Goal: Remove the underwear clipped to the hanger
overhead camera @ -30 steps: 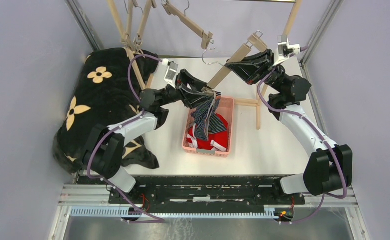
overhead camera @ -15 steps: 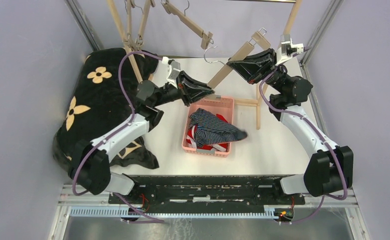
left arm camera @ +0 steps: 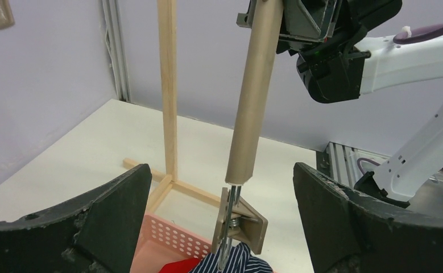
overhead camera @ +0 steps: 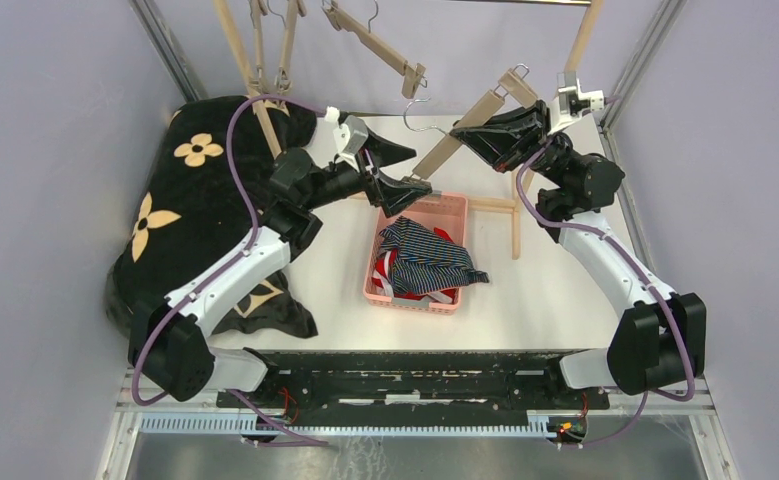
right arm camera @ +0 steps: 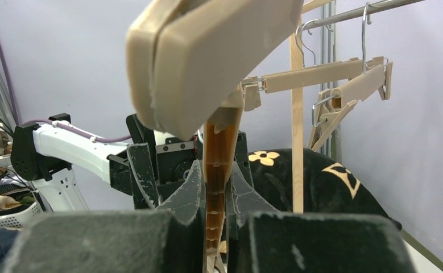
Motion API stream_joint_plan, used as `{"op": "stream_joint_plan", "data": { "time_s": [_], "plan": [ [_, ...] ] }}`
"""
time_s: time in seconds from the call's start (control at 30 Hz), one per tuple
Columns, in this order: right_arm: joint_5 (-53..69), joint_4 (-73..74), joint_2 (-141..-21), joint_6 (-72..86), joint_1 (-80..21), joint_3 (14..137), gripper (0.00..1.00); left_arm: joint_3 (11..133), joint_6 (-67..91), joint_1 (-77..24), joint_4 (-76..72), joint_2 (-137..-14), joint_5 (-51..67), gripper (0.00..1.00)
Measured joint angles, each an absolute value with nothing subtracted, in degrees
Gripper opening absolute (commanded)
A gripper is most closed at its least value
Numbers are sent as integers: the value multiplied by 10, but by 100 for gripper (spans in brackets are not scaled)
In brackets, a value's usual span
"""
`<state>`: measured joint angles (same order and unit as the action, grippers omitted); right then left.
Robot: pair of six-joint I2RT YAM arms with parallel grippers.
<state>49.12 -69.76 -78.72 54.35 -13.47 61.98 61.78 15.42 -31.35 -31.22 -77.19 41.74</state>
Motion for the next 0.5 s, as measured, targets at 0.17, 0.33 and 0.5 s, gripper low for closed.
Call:
{"op": "stream_joint_plan", "data": {
  "time_s": [0.17, 0.33, 0.5],
  "plan": [
    [501, -696, -787, 544, -136, 616, 1, 633, 150, -314, -310, -772, 403, 100],
    [508, -694, -786, 544, -143, 607, 1, 654, 151, -314, -319, -781, 402, 61],
    [505, -693, -781, 538, -148, 603, 1, 668, 156, -317, -332, -794, 414, 69]
  ]
}}
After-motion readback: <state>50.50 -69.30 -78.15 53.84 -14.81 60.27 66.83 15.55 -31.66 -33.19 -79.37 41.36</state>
